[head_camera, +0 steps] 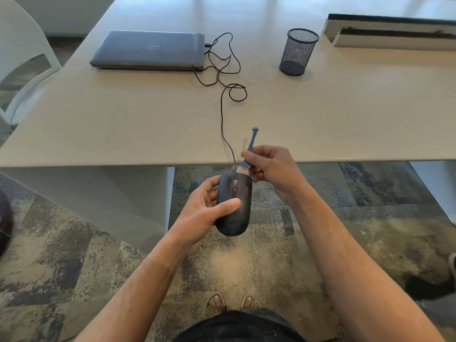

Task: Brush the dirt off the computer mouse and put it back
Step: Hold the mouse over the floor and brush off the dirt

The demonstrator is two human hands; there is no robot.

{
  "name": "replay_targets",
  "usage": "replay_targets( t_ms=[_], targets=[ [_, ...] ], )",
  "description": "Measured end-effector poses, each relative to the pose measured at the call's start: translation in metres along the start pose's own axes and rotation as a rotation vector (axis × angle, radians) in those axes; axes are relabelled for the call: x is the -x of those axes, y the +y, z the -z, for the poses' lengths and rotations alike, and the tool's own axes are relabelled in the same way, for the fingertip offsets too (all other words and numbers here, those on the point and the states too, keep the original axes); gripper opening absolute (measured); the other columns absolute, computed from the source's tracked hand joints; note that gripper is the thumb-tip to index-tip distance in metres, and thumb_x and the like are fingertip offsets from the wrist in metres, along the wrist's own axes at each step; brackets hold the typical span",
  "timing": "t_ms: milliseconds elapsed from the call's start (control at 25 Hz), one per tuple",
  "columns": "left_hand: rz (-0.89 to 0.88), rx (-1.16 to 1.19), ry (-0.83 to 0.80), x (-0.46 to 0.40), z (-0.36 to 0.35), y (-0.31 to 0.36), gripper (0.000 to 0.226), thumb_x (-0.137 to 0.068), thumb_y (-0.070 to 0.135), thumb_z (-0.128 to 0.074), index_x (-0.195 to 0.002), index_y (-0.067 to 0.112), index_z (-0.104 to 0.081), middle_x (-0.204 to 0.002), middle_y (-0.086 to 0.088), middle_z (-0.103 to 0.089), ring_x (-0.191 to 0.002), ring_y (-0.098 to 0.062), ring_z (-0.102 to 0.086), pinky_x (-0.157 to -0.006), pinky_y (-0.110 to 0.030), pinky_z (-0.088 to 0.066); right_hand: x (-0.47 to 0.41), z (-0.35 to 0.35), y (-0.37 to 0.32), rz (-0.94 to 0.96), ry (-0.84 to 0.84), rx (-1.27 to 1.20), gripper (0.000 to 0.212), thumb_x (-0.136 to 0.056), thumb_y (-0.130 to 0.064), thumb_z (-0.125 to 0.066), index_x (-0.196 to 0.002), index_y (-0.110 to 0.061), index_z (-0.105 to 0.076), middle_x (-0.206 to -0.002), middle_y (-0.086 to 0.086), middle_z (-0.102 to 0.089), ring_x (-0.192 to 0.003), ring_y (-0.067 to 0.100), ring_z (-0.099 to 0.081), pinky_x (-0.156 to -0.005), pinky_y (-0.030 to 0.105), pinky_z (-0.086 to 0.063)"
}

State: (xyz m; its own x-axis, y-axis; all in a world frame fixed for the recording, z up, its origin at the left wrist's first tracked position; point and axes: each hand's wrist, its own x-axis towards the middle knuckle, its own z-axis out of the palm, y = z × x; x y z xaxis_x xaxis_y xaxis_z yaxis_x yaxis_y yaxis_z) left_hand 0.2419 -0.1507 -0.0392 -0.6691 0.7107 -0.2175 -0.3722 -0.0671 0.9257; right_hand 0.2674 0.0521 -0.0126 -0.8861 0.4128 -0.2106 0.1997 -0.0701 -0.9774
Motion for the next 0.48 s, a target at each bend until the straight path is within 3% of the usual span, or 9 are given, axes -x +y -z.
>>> replay_targets(
  t_ms=[240, 480],
  targets=[
    [-0.019, 0.021, 0.028, 0.002, -0.007, 0.001, 0.062, -0.078, 0.012, -0.078, -0.134, 0.013, -0.052, -0.122, -0.008, -0.071, -0.113, -0.027, -0.067, -0.083, -0.030, -0.058, 0.003, 0.027, 0.001, -0.040, -0.075, 0.037, 0.017, -0.096, -0.010, -0.070, -0.099, 0.007, -0.072, -0.063, -0.003, -0.068, -0.052, 0.006, -0.059, -0.049, 0.020, -0.050],
    [-0.014, -0.017, 0.003, 0.001, -0.021, 0.000, 0.060, -0.075, 0.012, -0.075, -0.132, 0.015, -0.055, -0.118, -0.009, -0.072, -0.106, -0.023, -0.070, -0.080, -0.028, -0.057, -0.006, 0.025, -0.012, 0.016, -0.046, 0.029, 0.010, -0.096, -0.012, -0.070, -0.094, -0.002, -0.072, -0.067, -0.002, -0.073, -0.055, 0.008, -0.064, -0.049, 0.019, -0.051]
  ],
)
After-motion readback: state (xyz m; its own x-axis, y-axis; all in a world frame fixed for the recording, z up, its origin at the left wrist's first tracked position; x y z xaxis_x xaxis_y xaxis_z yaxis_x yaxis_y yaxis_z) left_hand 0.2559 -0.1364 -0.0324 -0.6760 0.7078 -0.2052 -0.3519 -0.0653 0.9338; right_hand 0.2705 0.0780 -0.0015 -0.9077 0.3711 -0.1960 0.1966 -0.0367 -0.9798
